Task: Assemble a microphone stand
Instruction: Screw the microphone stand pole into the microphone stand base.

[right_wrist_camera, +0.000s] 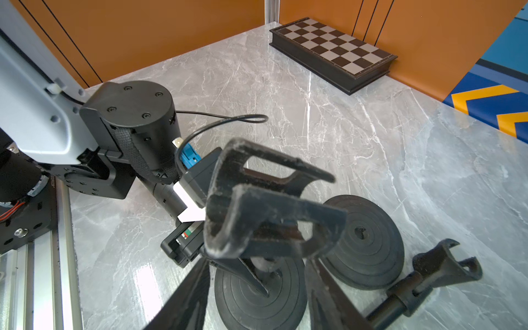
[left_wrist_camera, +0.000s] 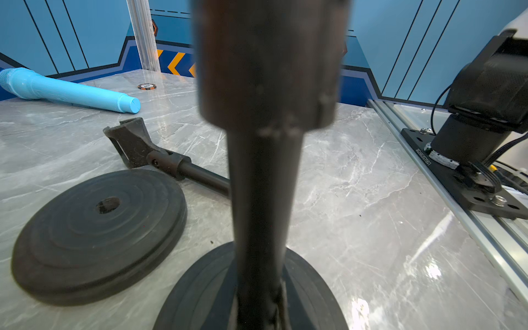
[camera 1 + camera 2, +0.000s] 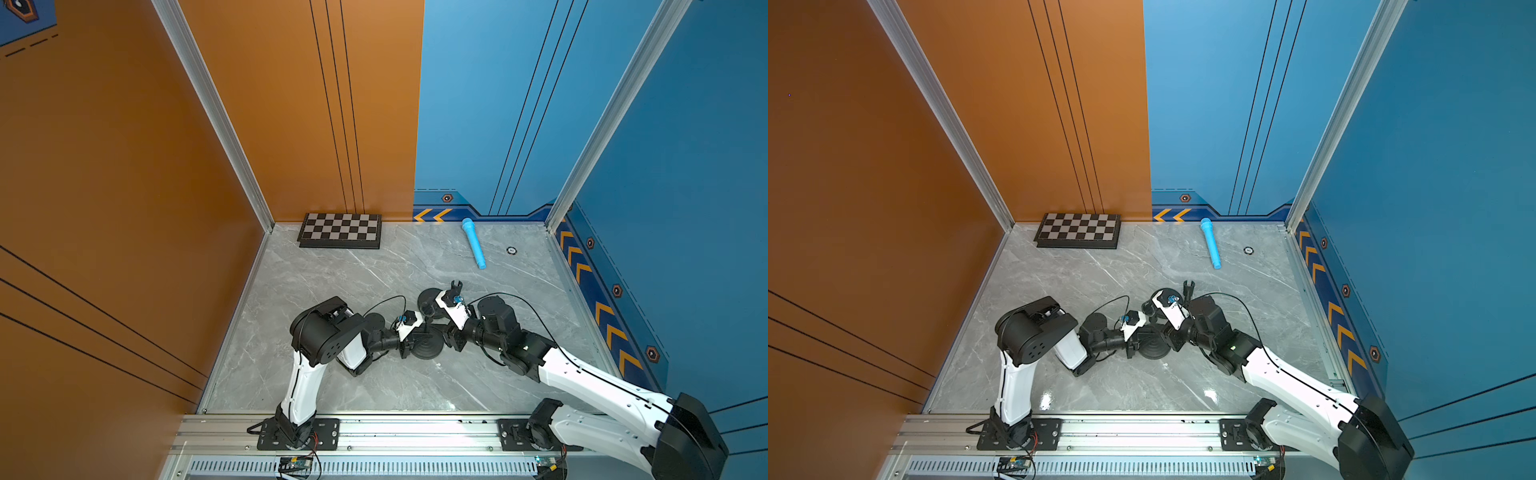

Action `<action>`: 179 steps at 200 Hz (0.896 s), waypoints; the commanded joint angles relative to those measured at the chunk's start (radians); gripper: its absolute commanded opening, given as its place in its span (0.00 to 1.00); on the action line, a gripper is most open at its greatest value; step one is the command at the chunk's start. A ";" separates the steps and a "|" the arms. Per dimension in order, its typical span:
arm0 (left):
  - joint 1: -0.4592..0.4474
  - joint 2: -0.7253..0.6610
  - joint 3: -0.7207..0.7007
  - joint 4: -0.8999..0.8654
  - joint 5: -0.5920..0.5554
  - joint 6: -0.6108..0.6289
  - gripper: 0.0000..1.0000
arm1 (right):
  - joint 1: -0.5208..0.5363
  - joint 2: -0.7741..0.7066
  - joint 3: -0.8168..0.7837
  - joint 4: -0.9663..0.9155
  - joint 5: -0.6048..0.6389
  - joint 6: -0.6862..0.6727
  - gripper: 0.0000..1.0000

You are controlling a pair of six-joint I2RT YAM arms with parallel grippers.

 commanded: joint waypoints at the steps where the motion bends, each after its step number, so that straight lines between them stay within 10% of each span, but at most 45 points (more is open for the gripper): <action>1: -0.018 0.027 -0.011 -0.083 0.033 0.010 0.00 | -0.008 0.030 0.031 0.026 0.029 -0.014 0.55; 115: -0.026 0.018 -0.011 -0.082 0.002 -0.005 0.08 | 0.037 0.123 0.019 0.187 0.172 0.052 0.06; 179: -0.028 -0.021 0.002 -0.082 -0.092 -0.095 0.23 | 0.349 0.165 -0.071 0.202 1.018 0.493 0.00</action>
